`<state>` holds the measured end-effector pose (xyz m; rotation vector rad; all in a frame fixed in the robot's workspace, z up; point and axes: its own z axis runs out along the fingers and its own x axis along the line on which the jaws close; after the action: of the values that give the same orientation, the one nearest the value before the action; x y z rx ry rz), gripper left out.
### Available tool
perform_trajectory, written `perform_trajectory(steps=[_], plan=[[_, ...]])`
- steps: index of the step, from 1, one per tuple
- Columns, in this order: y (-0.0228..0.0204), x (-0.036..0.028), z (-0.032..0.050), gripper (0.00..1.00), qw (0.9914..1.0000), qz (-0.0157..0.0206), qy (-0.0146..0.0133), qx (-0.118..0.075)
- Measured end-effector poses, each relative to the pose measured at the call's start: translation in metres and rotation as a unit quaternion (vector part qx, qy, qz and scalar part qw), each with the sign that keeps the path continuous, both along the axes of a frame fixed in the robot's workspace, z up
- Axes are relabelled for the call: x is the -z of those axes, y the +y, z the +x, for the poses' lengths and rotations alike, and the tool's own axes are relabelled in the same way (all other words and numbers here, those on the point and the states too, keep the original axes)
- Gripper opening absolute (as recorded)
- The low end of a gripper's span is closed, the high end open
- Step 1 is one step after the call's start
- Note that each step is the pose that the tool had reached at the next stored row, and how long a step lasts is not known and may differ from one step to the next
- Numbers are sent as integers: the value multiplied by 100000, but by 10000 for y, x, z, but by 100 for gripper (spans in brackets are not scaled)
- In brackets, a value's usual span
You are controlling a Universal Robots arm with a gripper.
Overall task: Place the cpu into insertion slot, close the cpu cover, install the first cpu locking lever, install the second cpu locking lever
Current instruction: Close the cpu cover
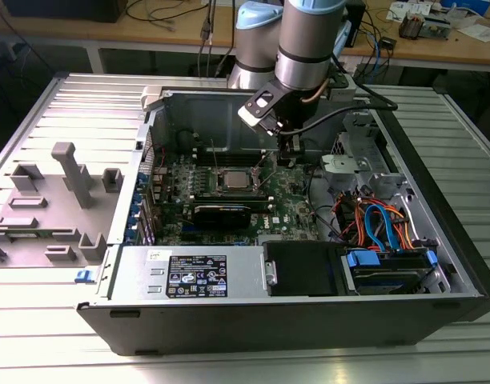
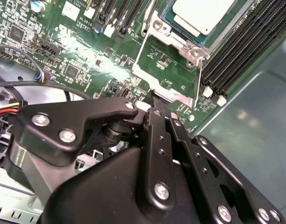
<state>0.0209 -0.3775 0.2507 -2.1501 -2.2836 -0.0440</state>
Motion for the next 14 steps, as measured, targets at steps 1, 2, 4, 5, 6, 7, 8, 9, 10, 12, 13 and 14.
perform_trajectory(steps=[1, 2, 4, 5, 6, 7, 8, 9, 10, 12, 13, 14], plan=[[0, 0, -3, 11, 100000, 2, -3, -3], [0, 0, -7, 11, 100000, 3, 0, -1], [0, 0, -13, 11, 100000, 1, 0, -1], [0, 0, -15, 11, 100000, 1, -2, 1], [0, 0, -17, 11, 100000, 2, -2, 0], [0, 0, -19, 11, 100000, 1, 0, 1], [0, 0, -23, 11, 100000, 1, -1, -2], [0, 0, -28, 11, 100000, 2, 0, 3], [0, 0, -43, 11, 100000, 3, -1, 1], [0, 0, -67, 11, 100000, 2, -1, 1], [0, 0, -78, 11, 100000, 1, -1, -2], [0, 0, -91, 11, 100000, 2, -2, 0]])
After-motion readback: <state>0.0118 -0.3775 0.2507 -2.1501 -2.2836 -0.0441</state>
